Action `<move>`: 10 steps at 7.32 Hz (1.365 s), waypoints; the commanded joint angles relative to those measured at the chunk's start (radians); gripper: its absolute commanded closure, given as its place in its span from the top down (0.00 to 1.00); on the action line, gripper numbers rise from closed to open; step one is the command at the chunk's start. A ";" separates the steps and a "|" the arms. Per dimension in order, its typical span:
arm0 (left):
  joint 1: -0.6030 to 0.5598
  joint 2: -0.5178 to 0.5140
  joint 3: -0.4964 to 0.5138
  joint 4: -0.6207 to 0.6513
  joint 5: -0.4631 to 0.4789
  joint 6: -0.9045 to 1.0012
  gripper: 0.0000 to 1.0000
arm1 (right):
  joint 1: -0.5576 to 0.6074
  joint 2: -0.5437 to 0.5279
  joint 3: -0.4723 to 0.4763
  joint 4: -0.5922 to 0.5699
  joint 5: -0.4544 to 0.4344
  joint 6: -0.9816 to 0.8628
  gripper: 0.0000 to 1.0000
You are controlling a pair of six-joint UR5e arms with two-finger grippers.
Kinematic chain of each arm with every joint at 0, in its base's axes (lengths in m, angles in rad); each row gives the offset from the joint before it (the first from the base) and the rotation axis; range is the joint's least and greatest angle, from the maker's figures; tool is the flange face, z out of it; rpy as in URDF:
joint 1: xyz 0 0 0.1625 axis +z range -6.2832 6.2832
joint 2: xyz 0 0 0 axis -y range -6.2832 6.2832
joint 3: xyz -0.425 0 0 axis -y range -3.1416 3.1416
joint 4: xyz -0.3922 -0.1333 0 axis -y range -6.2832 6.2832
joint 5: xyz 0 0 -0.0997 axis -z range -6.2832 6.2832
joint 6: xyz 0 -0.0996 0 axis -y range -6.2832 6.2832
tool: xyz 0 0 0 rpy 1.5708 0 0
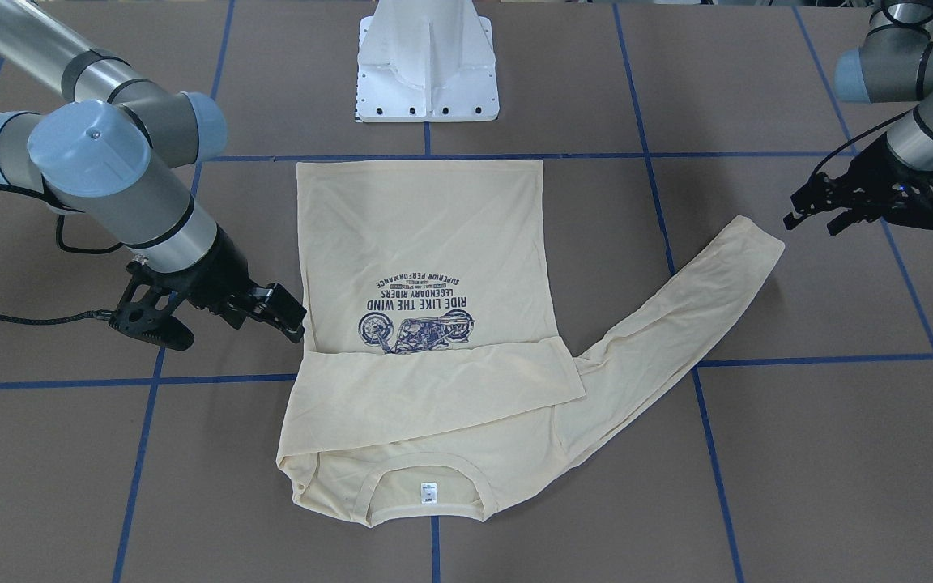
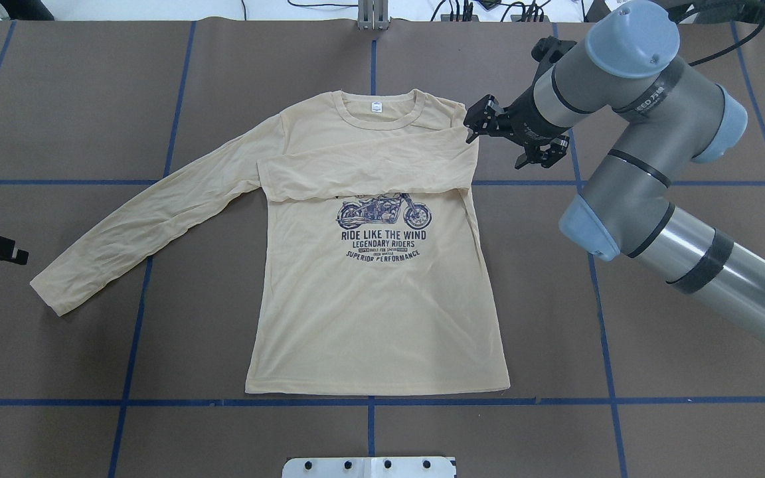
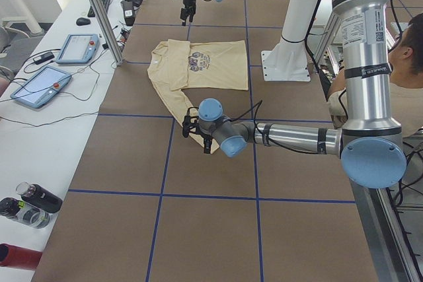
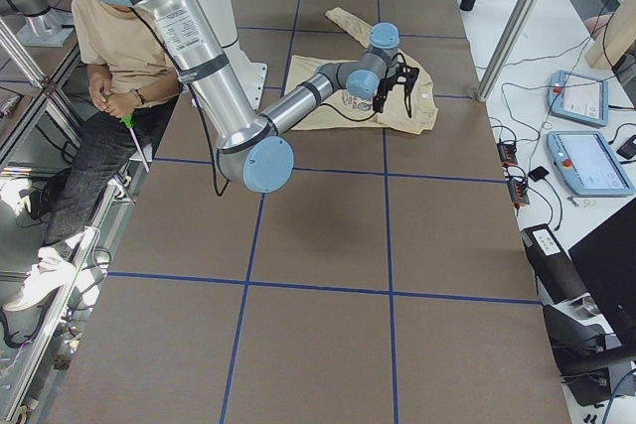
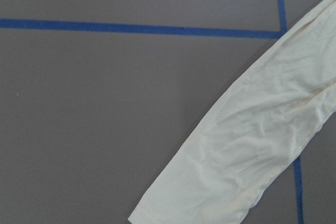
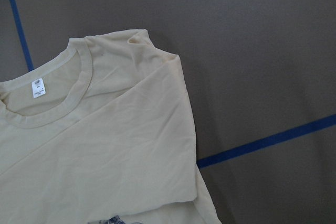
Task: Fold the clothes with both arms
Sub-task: 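Release the sleeve with the right gripper while the left gripper approaches the other cuff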
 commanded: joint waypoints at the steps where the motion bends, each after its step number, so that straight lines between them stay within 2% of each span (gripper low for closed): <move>1: 0.008 -0.011 0.120 -0.158 -0.007 -0.017 0.81 | 0.001 -0.019 0.006 0.001 0.000 -0.005 0.99; 2: 0.010 -0.012 0.122 -0.159 -0.007 -0.033 0.81 | 0.003 -0.021 0.009 0.003 0.000 -0.004 0.99; 5: 0.039 -0.046 0.146 -0.157 -0.002 -0.053 0.69 | 0.003 -0.023 0.014 0.001 -0.008 -0.004 0.99; 10: 0.065 -0.058 0.163 -0.157 -0.004 -0.052 0.61 | 0.001 -0.032 0.014 0.000 -0.014 -0.004 0.99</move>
